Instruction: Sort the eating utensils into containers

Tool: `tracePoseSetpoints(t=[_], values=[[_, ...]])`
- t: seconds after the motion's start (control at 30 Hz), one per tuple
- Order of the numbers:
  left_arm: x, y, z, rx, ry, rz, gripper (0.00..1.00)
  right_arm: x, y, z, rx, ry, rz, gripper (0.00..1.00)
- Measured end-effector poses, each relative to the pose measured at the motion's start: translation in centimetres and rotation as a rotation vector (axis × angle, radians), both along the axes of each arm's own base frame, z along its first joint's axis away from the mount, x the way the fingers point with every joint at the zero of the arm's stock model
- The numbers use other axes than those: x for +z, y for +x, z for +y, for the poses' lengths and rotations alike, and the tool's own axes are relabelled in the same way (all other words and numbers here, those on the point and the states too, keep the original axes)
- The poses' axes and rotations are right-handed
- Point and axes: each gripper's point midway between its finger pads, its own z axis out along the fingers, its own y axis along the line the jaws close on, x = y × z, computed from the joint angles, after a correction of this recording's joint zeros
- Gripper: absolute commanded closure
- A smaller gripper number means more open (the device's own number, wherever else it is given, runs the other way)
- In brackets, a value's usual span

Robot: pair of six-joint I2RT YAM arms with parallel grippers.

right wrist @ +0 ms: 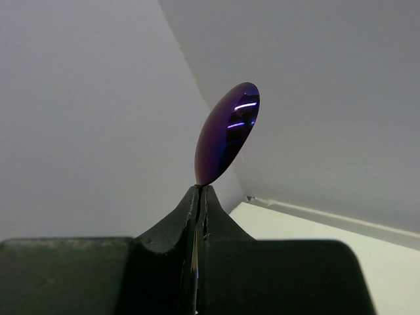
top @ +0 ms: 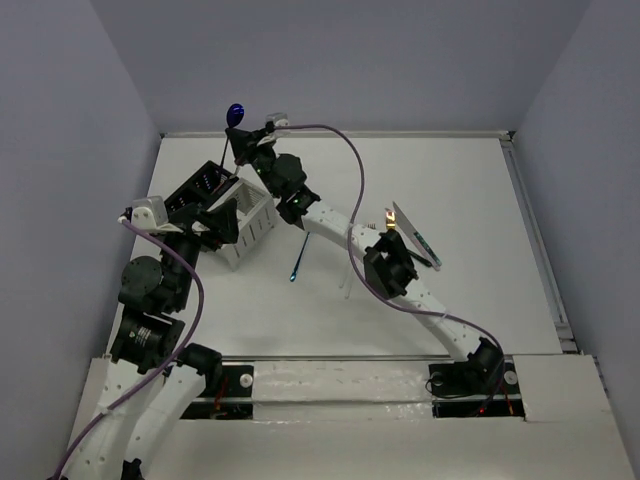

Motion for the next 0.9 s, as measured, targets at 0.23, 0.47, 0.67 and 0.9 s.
tracePoseSetpoints(t=[0.23, 0.47, 0.67, 0.9], values=[[0.0, 0.0, 0.0, 0.0, 0.0, -0.001, 0.01, -4.1, 0.6, 0.8, -0.019, -0.034, 0.036, 1.0], [0.0, 0.0, 0.0, 0.0, 0.0, -0.001, 0.01, -5.9, 0.0, 1.8, -0.018, -0.072, 0.038, 0.84], [0.1, -0.1, 0.0, 0.0, -0.001, -0.004, 0.01, -6.5, -1.4, 3.0, 0.01, -0.094, 0.013, 0.5], [0.4, -0.3, 0.3, 0.006, -0.006, -0.017, 0.01, -10.4, -2.6, 4.4, 0.064, -0.203, 0.033, 0.24]])
